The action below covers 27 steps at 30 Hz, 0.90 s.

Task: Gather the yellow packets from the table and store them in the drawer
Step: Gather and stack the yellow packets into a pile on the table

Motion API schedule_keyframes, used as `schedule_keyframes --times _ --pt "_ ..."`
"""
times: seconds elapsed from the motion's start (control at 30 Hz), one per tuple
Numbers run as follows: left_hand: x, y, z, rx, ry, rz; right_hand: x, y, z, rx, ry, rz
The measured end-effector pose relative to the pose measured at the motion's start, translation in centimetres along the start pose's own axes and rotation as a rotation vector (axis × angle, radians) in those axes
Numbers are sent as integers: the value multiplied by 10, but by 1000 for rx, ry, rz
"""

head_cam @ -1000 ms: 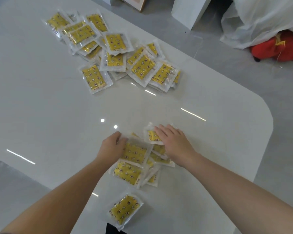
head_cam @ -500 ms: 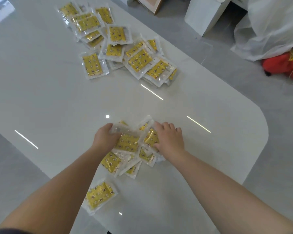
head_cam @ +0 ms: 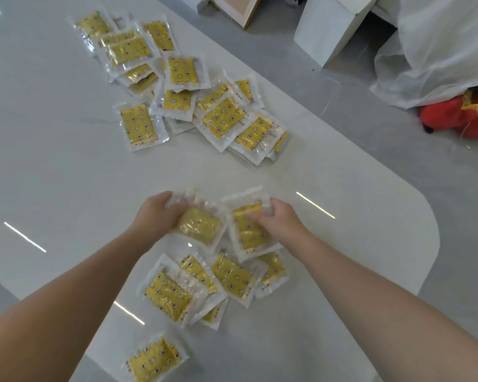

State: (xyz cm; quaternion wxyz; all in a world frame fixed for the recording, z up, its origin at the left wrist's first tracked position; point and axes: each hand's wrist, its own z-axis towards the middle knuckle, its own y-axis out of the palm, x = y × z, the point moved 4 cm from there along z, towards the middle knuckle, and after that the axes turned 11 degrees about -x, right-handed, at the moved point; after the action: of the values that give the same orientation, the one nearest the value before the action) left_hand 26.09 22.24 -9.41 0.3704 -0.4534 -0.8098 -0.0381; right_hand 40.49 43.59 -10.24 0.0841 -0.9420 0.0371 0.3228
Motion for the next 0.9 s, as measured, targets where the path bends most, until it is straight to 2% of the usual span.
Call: schedule_keyframes --times 0.07,0.17,0.33,0.4,0.5,0.57,0.67,0.73,0.83,0.9 --pt "13 -7 8 83 -18 -190 -9 -21 6 107 -38 185" --pt "28 -6 20 181 -56 -369 -22 -45 18 204 -50 310" --pt "76 0 48 235 -13 -659 -62 -63 49 213 -117 574" --pt "93 -3 60 202 -26 -725 -83 -68 56 159 -122 543" --pt "90 8 60 80 -173 -557 -85 -58 53 25 44 245" --pt "72 16 49 70 -222 -371 -72 -49 46 12 95 83" --pt "42 24 27 65 -128 7 -49 -34 27 19 63 -119" --pt "24 30 7 16 -47 251 -35 -20 8 -27 -12 -360" --pt "-9 39 -28 -80 6 457 -13 9 -20 -154 -66 -696" --pt "-32 41 -48 -123 22 579 -1 27 -33 -215 -104 -820"
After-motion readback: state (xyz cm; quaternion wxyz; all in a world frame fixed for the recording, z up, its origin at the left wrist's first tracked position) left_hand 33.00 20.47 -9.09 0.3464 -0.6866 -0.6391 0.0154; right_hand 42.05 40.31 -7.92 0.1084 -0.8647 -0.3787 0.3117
